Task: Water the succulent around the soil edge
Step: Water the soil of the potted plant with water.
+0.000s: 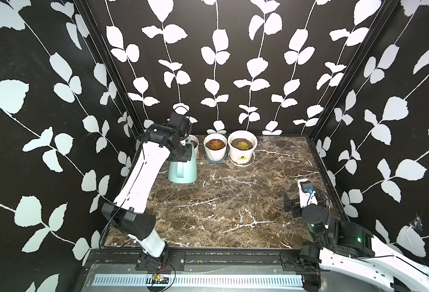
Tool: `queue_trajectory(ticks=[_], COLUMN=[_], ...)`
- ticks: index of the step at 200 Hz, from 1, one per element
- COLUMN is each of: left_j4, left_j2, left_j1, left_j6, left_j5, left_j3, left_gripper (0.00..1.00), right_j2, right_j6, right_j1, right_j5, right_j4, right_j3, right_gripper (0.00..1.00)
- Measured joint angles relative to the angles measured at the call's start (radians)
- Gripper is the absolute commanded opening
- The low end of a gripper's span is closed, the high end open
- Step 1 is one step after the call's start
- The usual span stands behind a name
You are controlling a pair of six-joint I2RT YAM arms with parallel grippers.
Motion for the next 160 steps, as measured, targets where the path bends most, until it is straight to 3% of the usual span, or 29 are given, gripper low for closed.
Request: queue_trajectory(ticks=[160], left_j4=[-0.032], left_j2=[0.007], left_j1=[0.000], left_j6=[-0.018], left_j5=[0.047], left_j3=[0.013], left_gripper=[0.00], right_j2=[-0.051], right_j6=[0.019], right_j1=[0.000], right_j5=[0.005], right_j4=[-0.030], right_j3=[-0.015], right_gripper=[1.00])
